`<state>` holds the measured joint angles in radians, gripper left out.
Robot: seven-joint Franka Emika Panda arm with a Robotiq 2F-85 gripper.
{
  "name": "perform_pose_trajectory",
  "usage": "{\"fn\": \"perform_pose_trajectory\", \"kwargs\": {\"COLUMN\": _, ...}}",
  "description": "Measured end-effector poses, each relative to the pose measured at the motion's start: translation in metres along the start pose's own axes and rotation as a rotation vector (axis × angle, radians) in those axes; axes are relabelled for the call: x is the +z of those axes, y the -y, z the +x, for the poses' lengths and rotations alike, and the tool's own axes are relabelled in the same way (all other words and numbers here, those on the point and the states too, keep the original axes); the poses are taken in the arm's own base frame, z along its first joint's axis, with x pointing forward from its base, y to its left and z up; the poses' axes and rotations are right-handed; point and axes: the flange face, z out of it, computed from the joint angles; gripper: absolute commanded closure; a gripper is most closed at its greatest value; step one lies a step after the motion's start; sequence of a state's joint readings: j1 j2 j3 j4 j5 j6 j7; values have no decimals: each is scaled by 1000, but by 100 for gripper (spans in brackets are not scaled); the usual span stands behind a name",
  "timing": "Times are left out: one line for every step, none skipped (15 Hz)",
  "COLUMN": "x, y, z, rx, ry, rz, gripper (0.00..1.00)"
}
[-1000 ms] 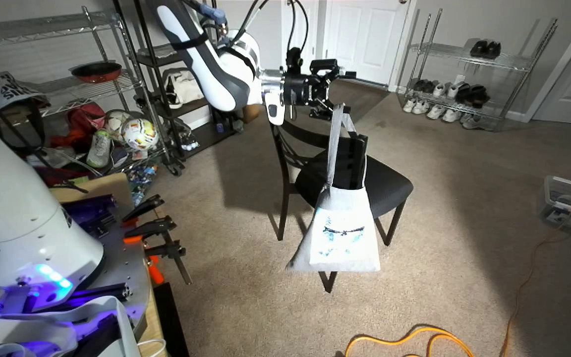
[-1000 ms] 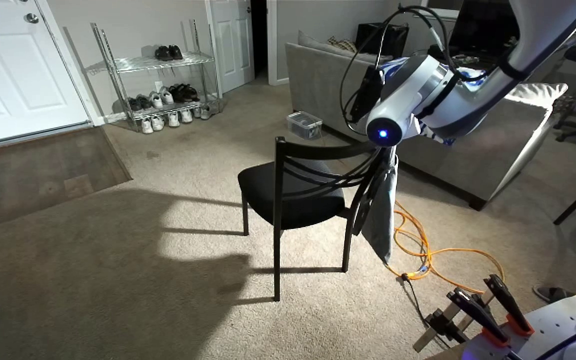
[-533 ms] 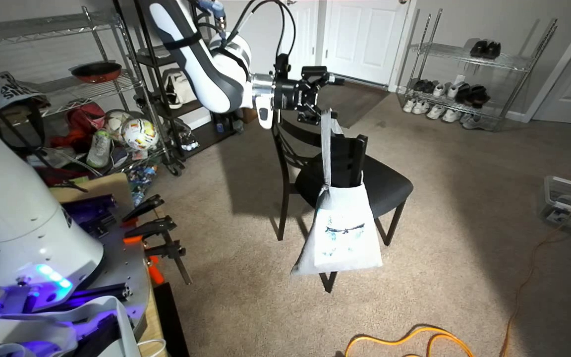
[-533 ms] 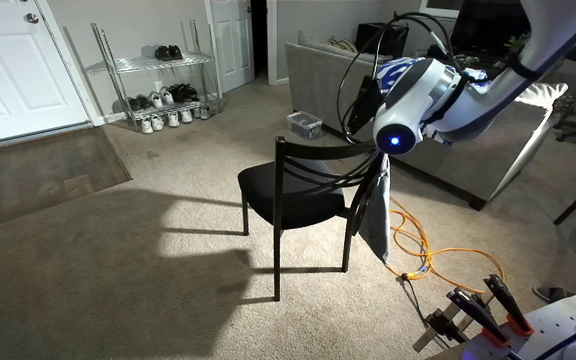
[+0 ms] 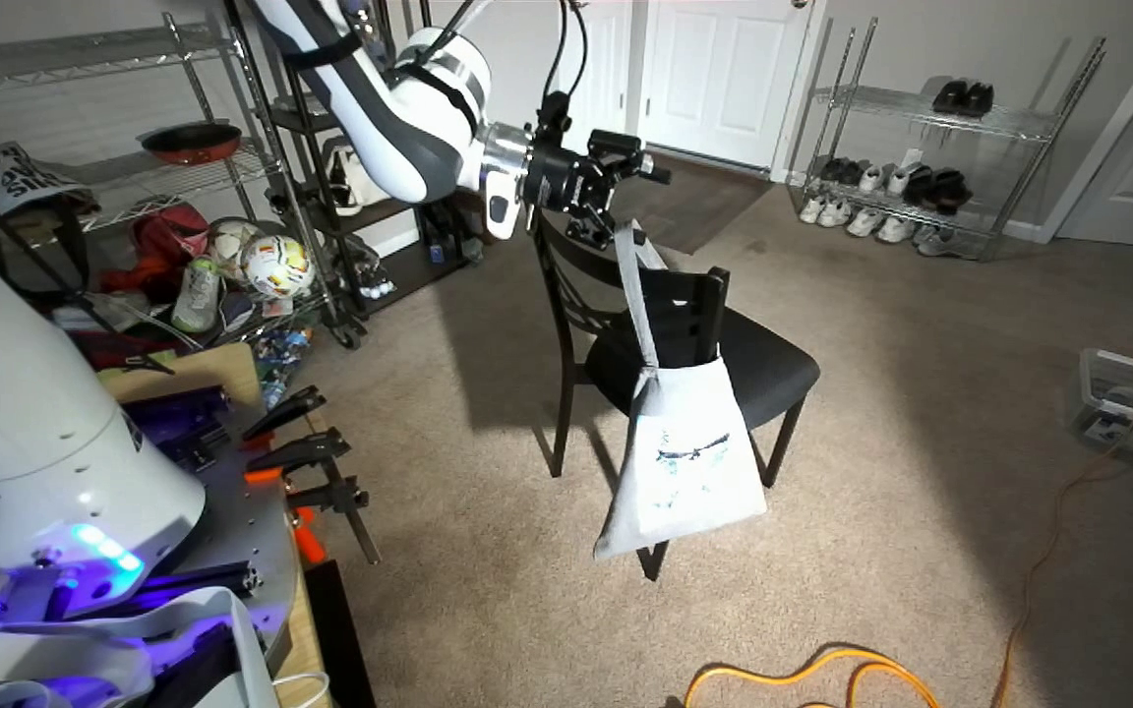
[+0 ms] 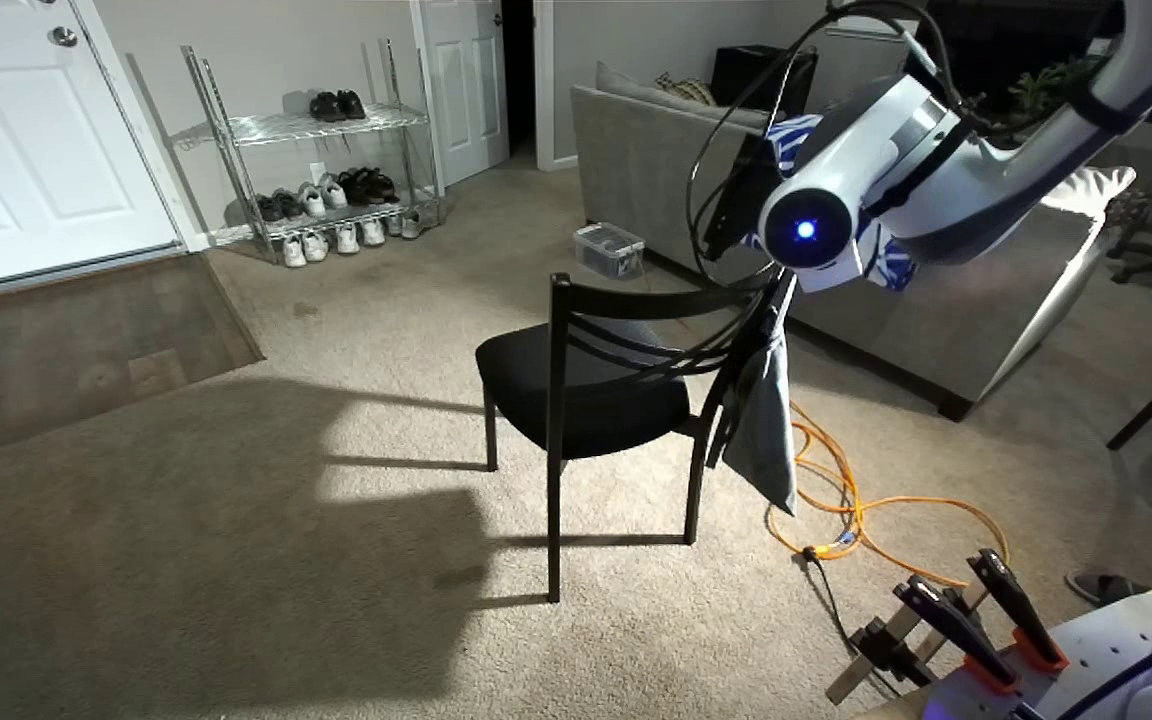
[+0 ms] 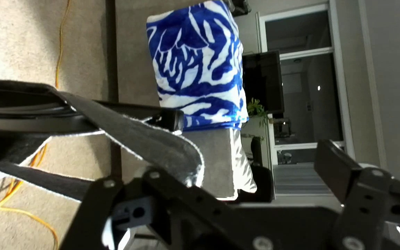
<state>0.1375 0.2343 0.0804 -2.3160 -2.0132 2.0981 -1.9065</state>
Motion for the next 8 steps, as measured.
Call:
{"fn": "perform_pose_trajectory", "kwargs": {"x": -1, "y": 3, "z": 1, "rx": 1, "ry": -44, "rz": -12, "gripper": 0}}
{"fn": "perform_pose_trajectory", "kwargs": {"x": -3, "y": 6, "z": 2, "rx": -2, "ry": -91, "rz": -27, "gripper": 0}}
{"fn": "perform_pose_trajectory", "kwargs": {"x": -4, "y": 9, "z": 2, "rx": -6, "ry": -129, "rz": -42, "gripper": 0}}
{"fn": "perform_pose_trajectory", "kwargs": {"x": -6, "y": 11, "z": 2, "rx": -9, "ry": -158, "rz": -56, "gripper": 0}}
{"fn": "perform_pose_trajectory", "kwargs": {"x": -8, "y": 13, "z": 2, "rx": -9, "ry": -181, "rz": -69, "gripper": 0}}
{"fn": "perform_pose_trajectory", "kwargs": {"x": -9, "y": 15, "z": 1, "rx": -6, "ry": -201, "rz": -85, "gripper": 0}}
{"fn": "perform_pose_trajectory", "kwargs": {"x": -11, "y": 17, "z": 0, "rx": -2, "ry": -220, "rz": -100, "gripper": 0}}
{"fn": "perform_pose_trajectory", "kwargs": {"x": -12, "y": 19, "z": -1, "rx": 6, "ry": -239, "rz": -124, "gripper": 0}}
